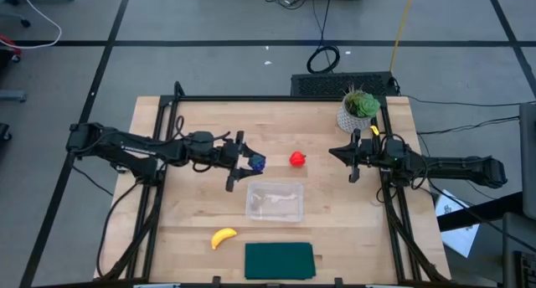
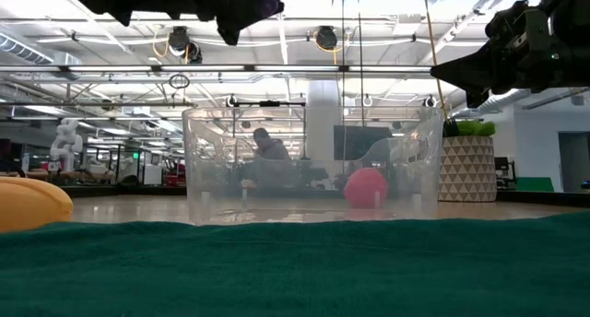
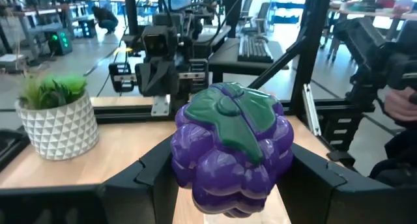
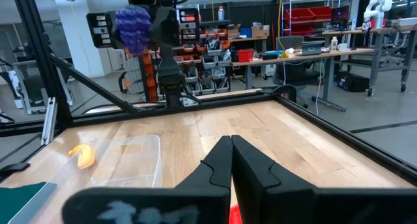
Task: Pick and placing Produce into tupperware
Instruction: Put the grapes into the transparent bin
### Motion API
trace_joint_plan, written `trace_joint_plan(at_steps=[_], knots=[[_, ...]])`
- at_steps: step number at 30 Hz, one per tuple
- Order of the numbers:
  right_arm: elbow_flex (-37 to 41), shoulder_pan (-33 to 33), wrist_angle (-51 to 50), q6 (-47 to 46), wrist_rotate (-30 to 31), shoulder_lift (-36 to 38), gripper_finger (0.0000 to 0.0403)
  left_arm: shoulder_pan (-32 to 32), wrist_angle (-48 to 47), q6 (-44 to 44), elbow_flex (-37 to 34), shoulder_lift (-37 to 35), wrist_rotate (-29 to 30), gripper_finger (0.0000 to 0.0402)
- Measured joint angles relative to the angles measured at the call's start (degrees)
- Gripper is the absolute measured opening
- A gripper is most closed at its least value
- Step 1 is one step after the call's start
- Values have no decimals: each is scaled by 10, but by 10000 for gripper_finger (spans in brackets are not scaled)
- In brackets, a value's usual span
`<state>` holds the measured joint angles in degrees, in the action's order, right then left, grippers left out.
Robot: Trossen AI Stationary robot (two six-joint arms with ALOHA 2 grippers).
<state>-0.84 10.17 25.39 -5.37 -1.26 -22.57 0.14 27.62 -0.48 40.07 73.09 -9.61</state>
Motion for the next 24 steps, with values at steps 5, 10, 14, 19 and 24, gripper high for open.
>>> trace_joint_plan(at_steps=[5, 10, 14, 19, 24], knots=[[0, 0, 0, 0, 0, 0, 0, -9, 2, -14, 2, 1, 20, 209], [0, 0, 0, 0, 0, 0, 0, -25, -10, -16, 19, 1, 45, 209], [0, 0, 0, 0, 0, 0, 0, -36, -33, -13, 49, 1, 49, 209], [0, 0, 0, 0, 0, 0, 0, -44, -100, -12, 101, 24, 52, 209], [0, 0, -1, 0, 0, 0, 0, -44, -180, -23, 161, 63, 56, 209]])
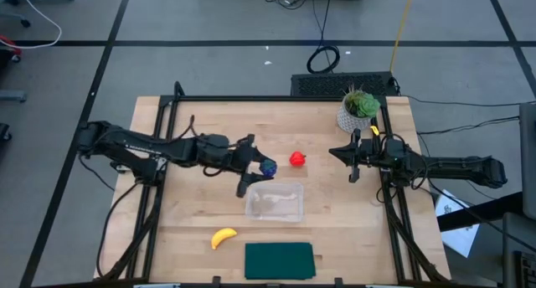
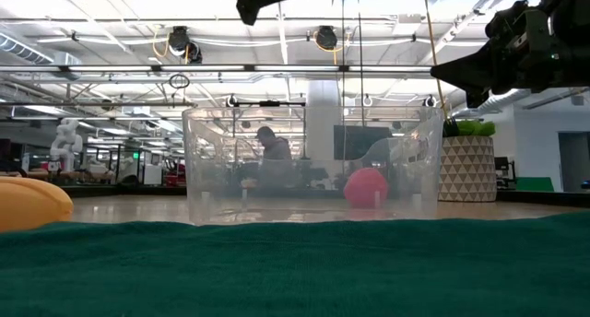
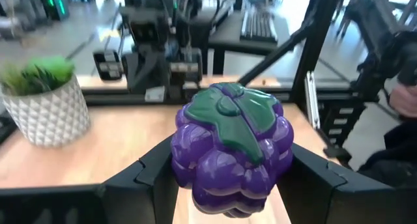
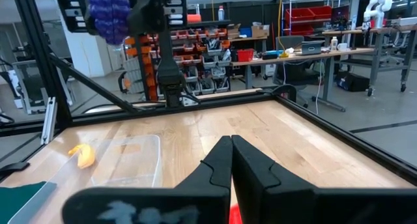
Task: Pick and placing Produce into tupperware
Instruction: Put the grapes into the transparent bin
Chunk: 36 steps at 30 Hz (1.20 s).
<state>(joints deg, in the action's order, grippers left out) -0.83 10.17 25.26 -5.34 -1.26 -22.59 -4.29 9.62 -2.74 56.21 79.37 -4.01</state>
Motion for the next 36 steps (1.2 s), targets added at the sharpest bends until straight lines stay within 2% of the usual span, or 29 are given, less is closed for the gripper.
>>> trace_joint_plan(at_steps=[10, 15, 25, 33, 36], knots=[[0, 0, -2, 0, 0, 0, 0, 0, -211, -31, 141, 80, 16, 209], [0, 0, -2, 0, 0, 0, 0, 0, -272, -50, 185, 109, 11, 209], [0, 0, -3, 0, 0, 0, 0, -2, -327, -96, 201, 141, 1, 209], [0, 0, -2, 0, 0, 0, 0, -15, -391, -96, 199, 157, 6, 209], [0, 0, 1, 0, 0, 0, 0, -16, -384, -95, 200, 163, 8, 209]])
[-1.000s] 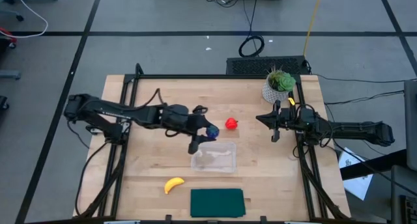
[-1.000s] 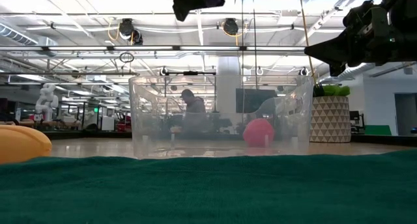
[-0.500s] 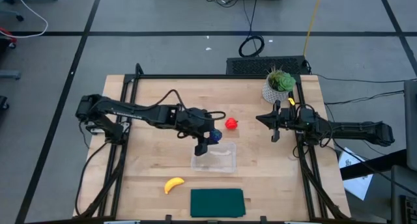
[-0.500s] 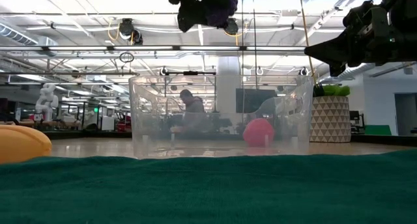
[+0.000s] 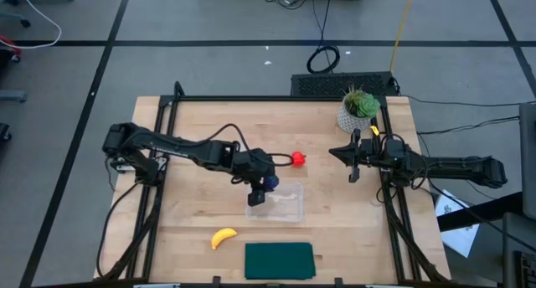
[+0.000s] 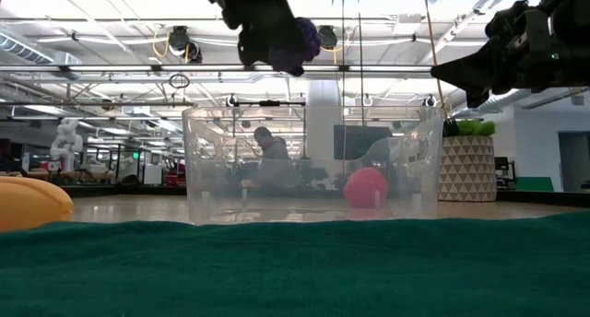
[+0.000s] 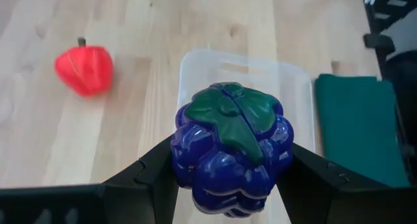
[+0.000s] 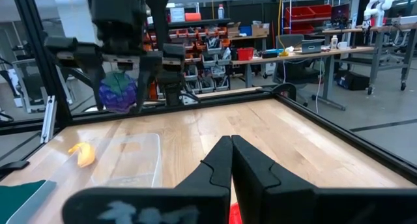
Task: Pick and placing Produce into tupperware
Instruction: Put the grapes into the transparent bin
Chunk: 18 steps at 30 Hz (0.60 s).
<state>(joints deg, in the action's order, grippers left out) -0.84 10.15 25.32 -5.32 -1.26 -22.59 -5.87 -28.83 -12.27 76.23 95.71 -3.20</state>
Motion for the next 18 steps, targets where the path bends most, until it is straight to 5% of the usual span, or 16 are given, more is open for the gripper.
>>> trace_joint_plan(at_steps=[10, 18], knots=[[0, 0, 1, 0, 0, 0, 0, -13, -30, 12, 9, 45, 18, 209], [0, 0, 1, 0, 0, 0, 0, -24, -108, 53, 117, 125, 26, 209]])
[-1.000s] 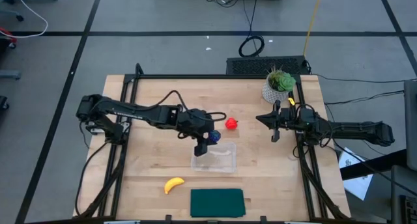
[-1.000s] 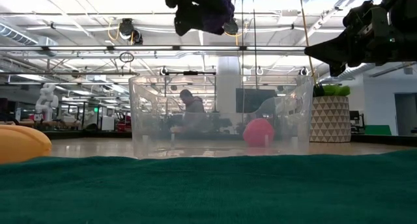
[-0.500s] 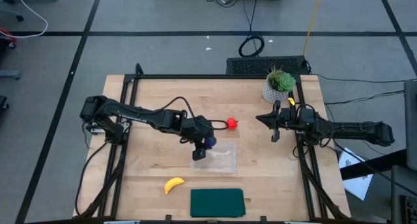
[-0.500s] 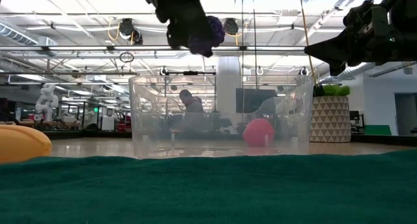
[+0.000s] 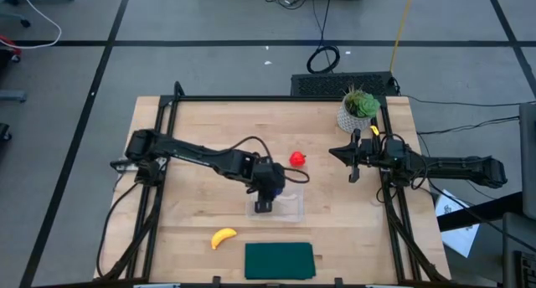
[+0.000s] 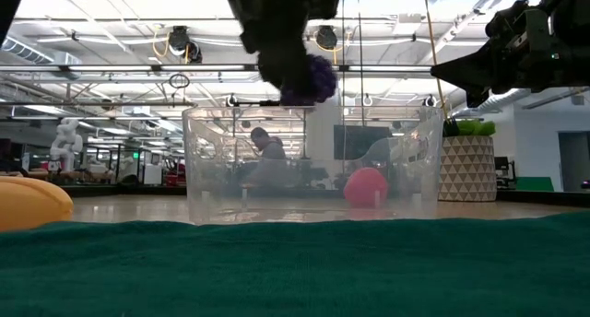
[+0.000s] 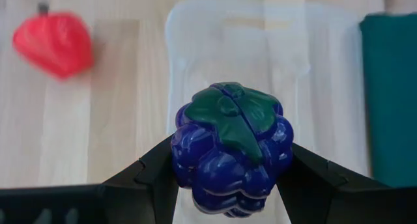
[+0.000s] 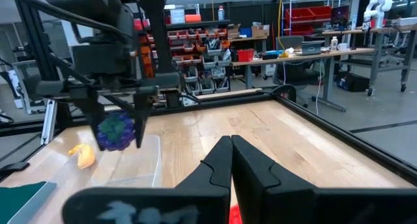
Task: Pick and placing Produce into tupperware
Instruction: Put the grapes into the transparent bin
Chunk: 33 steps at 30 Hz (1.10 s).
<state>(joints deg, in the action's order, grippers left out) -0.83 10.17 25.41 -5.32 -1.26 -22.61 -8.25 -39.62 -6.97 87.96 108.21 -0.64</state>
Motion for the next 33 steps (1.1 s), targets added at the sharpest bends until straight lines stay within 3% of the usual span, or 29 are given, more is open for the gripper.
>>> trace_joint_plan(at_steps=[5, 33], knots=[[0, 0, -1, 0, 0, 0, 0, -4, -52, 9, 53, 32, -6, 209], [0, 0, -2, 0, 0, -7, 0, -27, -65, 1, 49, 64, -3, 209]])
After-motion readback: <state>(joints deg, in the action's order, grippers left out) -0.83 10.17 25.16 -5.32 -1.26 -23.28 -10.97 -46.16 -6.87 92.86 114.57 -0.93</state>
